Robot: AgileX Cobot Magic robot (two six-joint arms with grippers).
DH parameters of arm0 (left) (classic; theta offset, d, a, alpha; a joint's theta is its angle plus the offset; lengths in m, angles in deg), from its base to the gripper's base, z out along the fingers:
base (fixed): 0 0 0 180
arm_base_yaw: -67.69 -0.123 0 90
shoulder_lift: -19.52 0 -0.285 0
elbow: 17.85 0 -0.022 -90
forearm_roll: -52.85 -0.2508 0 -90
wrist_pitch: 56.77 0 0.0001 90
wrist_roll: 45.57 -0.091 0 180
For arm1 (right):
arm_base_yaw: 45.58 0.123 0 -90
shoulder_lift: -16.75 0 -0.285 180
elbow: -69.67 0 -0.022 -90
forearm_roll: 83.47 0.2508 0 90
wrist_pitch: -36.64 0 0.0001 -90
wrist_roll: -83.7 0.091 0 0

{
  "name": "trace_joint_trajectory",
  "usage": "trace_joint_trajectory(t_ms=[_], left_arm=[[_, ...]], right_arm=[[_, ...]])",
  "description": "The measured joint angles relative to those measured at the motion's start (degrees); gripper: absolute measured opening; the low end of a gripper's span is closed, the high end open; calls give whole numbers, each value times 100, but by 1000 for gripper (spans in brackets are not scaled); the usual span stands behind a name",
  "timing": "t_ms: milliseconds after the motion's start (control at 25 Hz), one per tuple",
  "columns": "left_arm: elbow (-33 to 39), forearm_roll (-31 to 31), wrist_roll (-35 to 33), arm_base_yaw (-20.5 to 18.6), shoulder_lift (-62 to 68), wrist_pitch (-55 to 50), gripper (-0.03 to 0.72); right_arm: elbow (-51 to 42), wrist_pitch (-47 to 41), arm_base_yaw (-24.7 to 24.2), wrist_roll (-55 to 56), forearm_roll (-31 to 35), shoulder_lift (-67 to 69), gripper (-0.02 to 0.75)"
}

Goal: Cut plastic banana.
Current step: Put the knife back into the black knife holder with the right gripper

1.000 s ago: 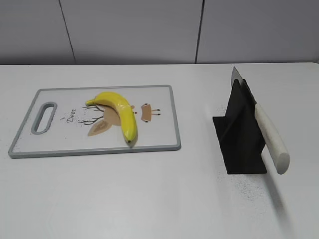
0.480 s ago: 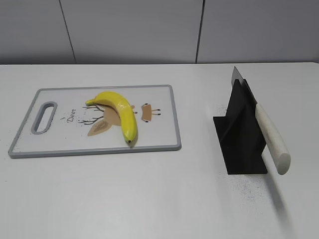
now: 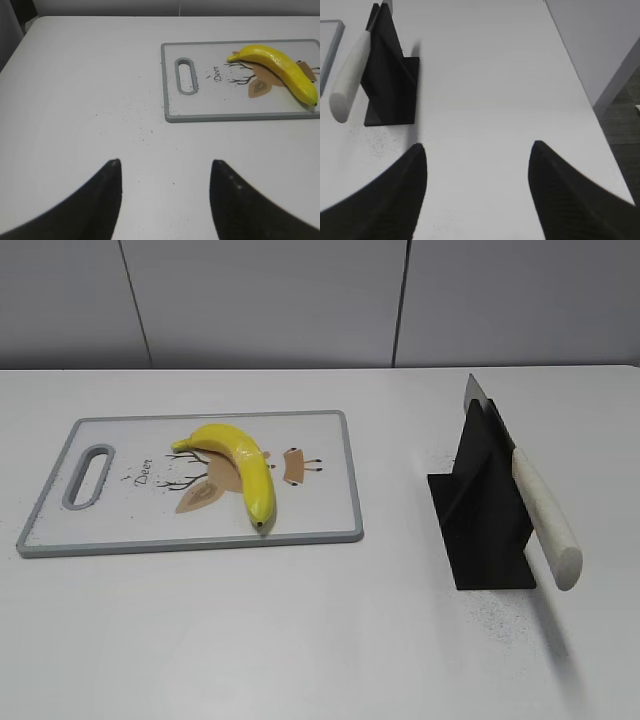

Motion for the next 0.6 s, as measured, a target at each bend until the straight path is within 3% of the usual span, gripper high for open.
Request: trace_joint_trajectory(t_ms=[600], left_arm=[[0, 0, -7, 0, 0, 0, 544]], right_arm=[[0, 5, 0, -285, 213, 0, 512]])
